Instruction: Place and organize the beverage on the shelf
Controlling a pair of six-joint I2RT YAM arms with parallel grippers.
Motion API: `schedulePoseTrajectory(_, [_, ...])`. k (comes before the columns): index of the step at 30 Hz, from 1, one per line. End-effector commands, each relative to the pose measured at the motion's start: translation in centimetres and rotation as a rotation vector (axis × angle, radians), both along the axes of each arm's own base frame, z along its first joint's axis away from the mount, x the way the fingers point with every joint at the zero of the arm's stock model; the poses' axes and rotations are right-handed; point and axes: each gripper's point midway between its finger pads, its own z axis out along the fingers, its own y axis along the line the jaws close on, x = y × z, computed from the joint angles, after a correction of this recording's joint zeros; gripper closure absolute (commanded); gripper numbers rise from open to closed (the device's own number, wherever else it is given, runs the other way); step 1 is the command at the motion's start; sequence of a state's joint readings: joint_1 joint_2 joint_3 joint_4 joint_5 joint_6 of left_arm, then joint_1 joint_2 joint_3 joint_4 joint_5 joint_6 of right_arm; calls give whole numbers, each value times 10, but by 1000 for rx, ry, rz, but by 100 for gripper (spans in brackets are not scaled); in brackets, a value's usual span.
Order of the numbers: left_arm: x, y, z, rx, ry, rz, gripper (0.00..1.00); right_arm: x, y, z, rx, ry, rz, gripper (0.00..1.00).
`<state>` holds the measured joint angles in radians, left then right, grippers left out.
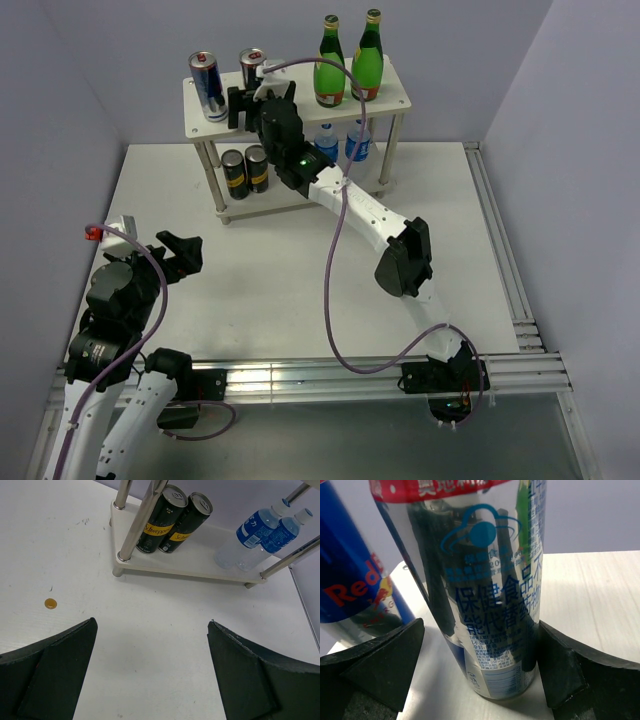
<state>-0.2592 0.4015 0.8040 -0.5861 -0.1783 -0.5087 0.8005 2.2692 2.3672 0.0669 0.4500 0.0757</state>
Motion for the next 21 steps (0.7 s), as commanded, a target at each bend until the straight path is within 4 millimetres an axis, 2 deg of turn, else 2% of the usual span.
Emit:
schedulePoseTrajectory(1, [3, 0, 9, 9, -44, -8, 1, -14, 18, 12, 4, -9, 113, 5])
schedulePoseTrajectory(2, [3, 0, 10, 8, -48, -8, 1, -16, 21, 17, 12, -18, 121, 5])
schedulePoseTrajectory(8, [3, 0, 9, 9, -44, -5, 1, -23, 39, 4, 13, -2, 189, 5])
schedulePoseTrajectory(12, [2, 1, 10, 8, -48, -4, 1, -24, 41, 2, 7, -4, 182, 5])
schedulePoseTrajectory(16, [2, 1, 10, 7, -50, -1, 1, -22, 29, -1, -4, 15, 113, 5])
schedulePoseTrajectory(17, [2, 1, 10, 7, -50, 1, 1, -19, 22, -9, -13, 32, 71, 5])
schedulePoseTrajectory(19, [2, 1, 9, 9, -48, -1, 1, -21, 11, -2, -6, 30, 40, 6])
schedulePoseTrajectory(20, [2, 1, 9, 9, -47, -1, 1, -21, 9, -14, -24, 50, 29, 6])
schedulePoseTrajectory(21, [2, 1, 9, 8, -48, -2, 1, -25, 3, -6, -16, 44, 18, 6])
